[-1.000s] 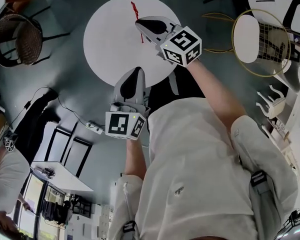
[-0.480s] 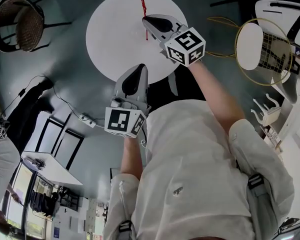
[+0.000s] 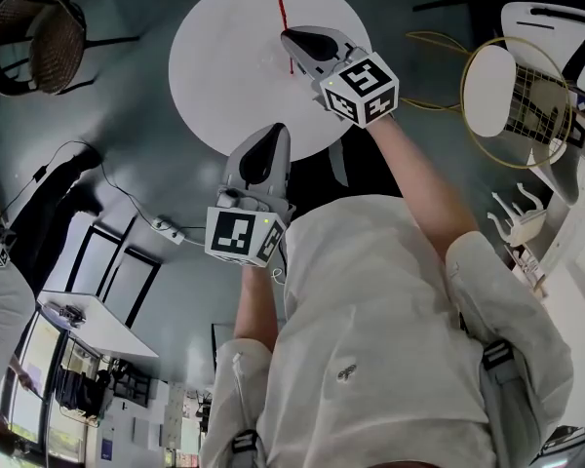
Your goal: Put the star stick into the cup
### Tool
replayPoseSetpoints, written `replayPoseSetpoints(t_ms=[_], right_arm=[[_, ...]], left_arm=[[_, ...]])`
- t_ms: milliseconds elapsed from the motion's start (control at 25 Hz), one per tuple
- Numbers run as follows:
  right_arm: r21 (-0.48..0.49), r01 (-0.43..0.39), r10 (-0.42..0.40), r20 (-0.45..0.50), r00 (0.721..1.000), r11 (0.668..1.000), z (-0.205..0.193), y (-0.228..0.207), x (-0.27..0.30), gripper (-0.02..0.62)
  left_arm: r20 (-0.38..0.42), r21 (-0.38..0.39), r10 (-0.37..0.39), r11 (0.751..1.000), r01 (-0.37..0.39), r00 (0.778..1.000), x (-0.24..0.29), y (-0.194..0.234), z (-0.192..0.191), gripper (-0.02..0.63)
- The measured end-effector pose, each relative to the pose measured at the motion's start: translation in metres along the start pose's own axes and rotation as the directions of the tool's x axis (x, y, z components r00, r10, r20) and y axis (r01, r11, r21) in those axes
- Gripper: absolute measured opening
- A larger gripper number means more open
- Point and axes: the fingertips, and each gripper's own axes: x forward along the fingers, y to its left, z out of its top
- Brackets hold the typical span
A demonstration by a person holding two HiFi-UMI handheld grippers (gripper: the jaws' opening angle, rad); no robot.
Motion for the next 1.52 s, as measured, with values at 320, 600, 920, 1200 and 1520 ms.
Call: replayPoseSetpoints(t_ms=[320,600,920,1200,1520], right_arm=[[-0.029,0.016,-0.017,-0.036,0.999,0.999,-0.014,-0.002,0.008,0.015],[-0.027,0.030,-0.032,-0.067,0.997,0.999,-0.026,-0.010,0.013,0.017],[-0.046,0.037,-0.042,-0.103,0.994,0.998,-0.037,-0.011,0.014,0.018],[-0.114,0.032,-0.049,-0.149,0.988,0.993,-0.047,-0.009,0.012,0.018],[-0.116,0.033,-0.054,-0.186,0.981,0.993,-0.057,-0.012,0.014,0.021]], left_arm=[[-0.010,-0.002,0.000,1.000,0.000,1.000,-0.002,0.006,-0.006,0.009],[-0.015,-0.011,0.007,1.000,-0.007,1.000,0.000,0.014,-0.012,0.009],[-0.009,-0.024,0.004,1.000,-0.004,1.000,-0.001,0.014,-0.013,0.009],[0.001,-0.037,0.006,0.999,-0.006,1.000,0.002,0.011,-0.012,0.009],[0.004,-0.043,0.013,0.999,-0.012,1.000,0.001,0.013,-0.013,0.009]])
